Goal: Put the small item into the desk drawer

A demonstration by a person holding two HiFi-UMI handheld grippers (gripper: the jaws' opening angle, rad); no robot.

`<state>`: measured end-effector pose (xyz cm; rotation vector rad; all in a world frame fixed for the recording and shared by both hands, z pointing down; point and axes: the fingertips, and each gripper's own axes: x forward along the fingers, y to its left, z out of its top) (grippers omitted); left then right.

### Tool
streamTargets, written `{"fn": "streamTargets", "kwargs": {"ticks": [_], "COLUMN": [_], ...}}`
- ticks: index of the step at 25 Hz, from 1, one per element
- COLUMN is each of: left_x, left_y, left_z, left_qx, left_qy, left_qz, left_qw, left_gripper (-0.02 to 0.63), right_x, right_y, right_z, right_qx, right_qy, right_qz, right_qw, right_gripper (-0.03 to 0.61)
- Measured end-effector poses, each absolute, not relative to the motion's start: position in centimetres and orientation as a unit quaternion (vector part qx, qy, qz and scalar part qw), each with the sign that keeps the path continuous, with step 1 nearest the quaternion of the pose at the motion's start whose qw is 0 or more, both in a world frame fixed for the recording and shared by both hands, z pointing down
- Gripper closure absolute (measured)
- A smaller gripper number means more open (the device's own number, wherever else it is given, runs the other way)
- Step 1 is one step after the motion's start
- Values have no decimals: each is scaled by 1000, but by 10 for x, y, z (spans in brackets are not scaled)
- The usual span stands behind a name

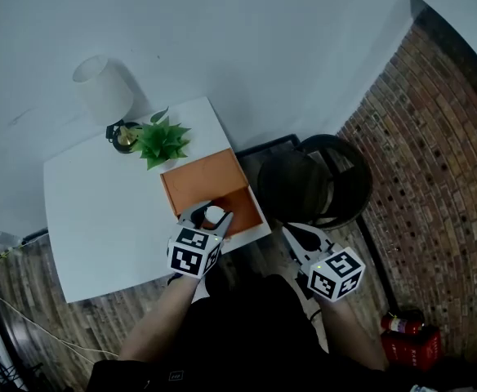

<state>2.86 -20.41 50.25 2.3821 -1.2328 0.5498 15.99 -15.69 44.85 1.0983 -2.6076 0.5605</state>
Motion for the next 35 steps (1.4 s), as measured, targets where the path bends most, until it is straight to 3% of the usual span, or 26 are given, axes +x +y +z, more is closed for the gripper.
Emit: {"fn": "streamTargets", "kwargs": {"ticks": [12, 35], "left_x": [55, 88], "left_y": [-214, -234], "left_z": [528, 614], "left_qx": [859, 853], "left_qy": [-415, -365], "left_qz": [213, 272], "left_qw": [212, 257], "left_gripper": [414, 414], "right_x": [151, 170], "right_y": [-169, -171], "right_z": [458, 554], "right_qx": [359, 340], "right_qy": [-902, -878], "right_qz": [199, 294], "right_qw": [131, 163], "right_gripper": [574, 574]}}
